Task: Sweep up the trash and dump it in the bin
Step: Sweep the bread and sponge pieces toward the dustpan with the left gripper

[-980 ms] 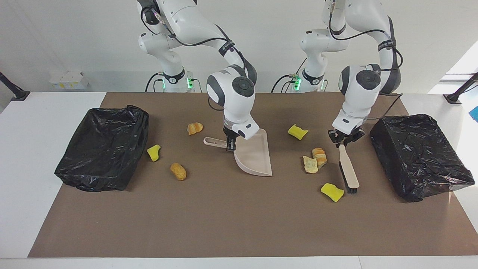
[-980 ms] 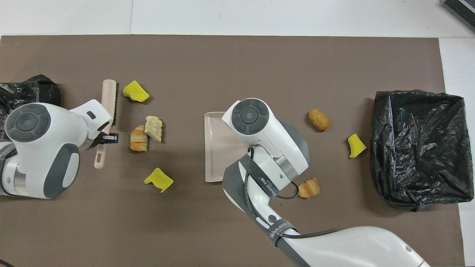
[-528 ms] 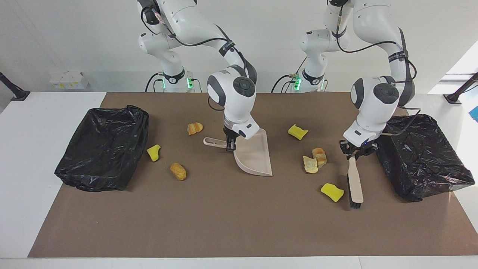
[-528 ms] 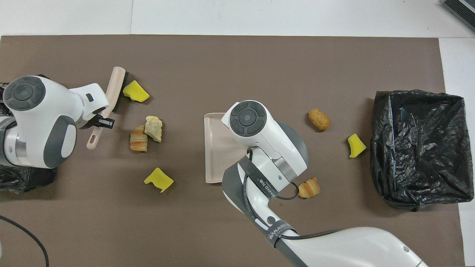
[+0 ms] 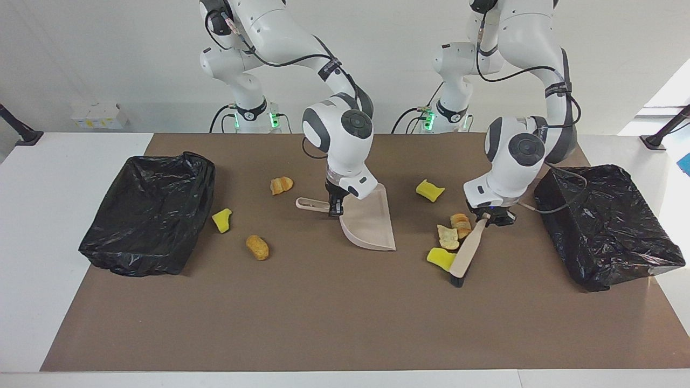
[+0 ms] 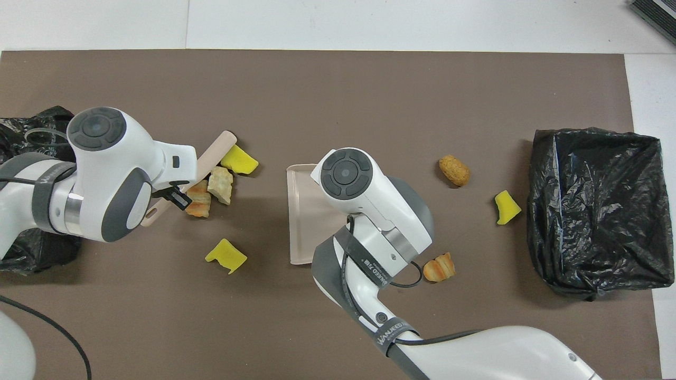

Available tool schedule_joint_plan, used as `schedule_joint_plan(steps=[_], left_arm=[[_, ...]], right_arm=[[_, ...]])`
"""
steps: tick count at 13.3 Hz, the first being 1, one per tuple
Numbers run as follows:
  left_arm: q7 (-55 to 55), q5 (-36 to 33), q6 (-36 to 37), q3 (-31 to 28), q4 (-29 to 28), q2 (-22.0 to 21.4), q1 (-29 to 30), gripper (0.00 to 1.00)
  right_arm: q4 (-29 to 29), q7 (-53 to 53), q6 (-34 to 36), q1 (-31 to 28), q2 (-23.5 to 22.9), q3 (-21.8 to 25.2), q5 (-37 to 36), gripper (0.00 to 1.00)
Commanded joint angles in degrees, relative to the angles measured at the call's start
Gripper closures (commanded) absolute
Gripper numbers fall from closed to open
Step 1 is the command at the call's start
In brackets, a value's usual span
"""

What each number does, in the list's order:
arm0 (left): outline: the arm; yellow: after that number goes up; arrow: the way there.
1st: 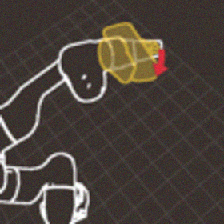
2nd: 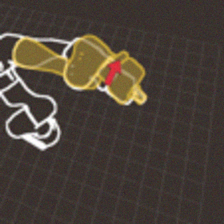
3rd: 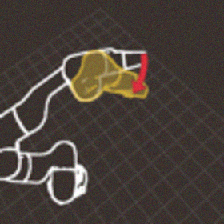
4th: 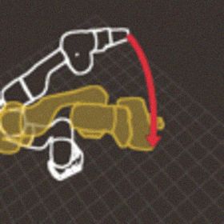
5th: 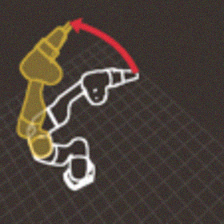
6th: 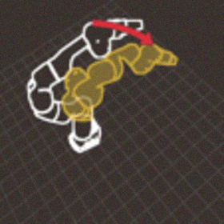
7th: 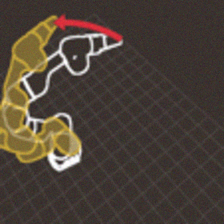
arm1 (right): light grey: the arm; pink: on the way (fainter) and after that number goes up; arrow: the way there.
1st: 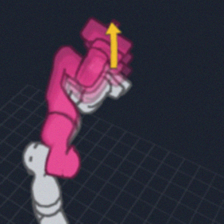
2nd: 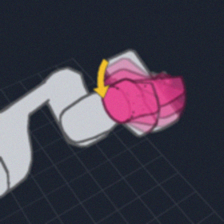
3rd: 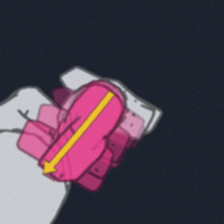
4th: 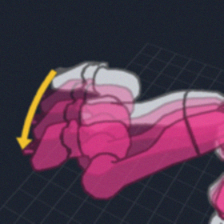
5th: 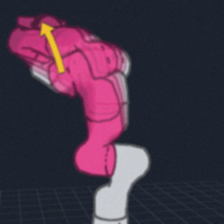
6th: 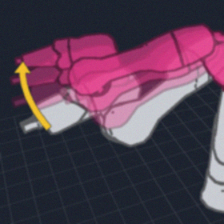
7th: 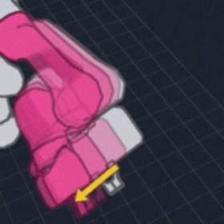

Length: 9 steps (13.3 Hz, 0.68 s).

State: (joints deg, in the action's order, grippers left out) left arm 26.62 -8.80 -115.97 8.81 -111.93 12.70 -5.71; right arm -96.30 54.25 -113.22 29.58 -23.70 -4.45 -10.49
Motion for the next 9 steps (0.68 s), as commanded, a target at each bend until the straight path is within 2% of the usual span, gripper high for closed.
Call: schedule_joint_plan(steps=[1, 5, 7, 9], left_arm=[[7.02, 1.06, 5.04, -0.73, -0.13, -1.36, -3.51, 1.00], [7.05, 1.06, 5.23, -1.08, 1.37, -2.67, -2.73, 1.00], [5.56, 2.02, 5.23, -1.08, 0.23, -5.13, 0.76, 1.00], [4.41, 3.00, 5.93, -1.17, -0.12, -5.75, 4.11, 1.00]], right_arm=[[-2.05, -1.07, -0.86, 0.04, 1.20, -0.30, -1.46, 1.00], [-2.05, -0.99, -0.69, 0.04, 1.29, -0.30, -1.46, 1.00], [-2.05, -0.64, -0.51, 0.04, 1.29, -0.30, -1.46, 1.00], [-2.05, 0.50, -0.51, -0.05, 1.20, -0.30, -1.55, 1.00]])
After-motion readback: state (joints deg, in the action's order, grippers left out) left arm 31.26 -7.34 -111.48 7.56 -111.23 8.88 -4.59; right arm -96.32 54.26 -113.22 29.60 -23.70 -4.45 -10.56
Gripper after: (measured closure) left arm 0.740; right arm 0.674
